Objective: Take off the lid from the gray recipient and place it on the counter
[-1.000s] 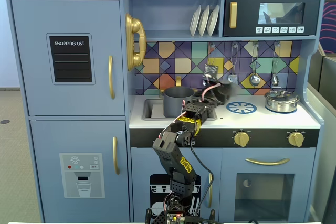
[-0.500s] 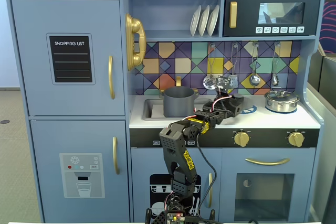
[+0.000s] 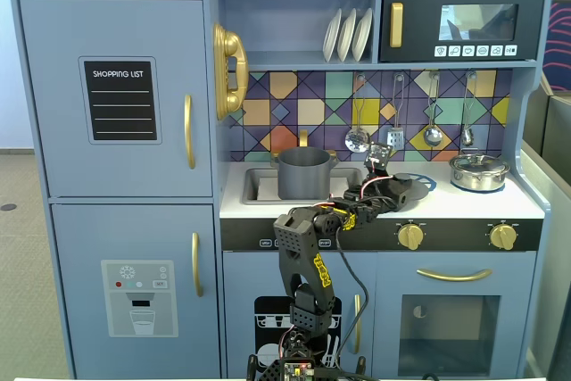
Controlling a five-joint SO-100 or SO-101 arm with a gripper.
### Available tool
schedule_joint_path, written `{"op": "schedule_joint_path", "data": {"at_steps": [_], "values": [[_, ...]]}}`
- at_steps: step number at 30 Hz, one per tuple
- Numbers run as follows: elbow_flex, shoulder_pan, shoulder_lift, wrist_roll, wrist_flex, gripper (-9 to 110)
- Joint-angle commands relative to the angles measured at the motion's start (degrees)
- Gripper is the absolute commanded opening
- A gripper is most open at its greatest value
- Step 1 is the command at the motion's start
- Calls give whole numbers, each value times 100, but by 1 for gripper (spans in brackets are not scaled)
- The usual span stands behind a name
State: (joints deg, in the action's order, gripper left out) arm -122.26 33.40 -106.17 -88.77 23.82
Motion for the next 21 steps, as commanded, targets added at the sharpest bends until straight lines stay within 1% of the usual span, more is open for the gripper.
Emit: {"op": "schedule_joint_path", "data": {"at_steps": [1, 13, 18, 20, 21], "values": [[105, -105, 53, -79, 272, 0], [237, -88, 457, -176, 290, 0], [141, 62, 422, -70, 343, 27], [114, 141, 396, -79, 343, 34], [97, 158, 387, -79, 352, 35]]}}
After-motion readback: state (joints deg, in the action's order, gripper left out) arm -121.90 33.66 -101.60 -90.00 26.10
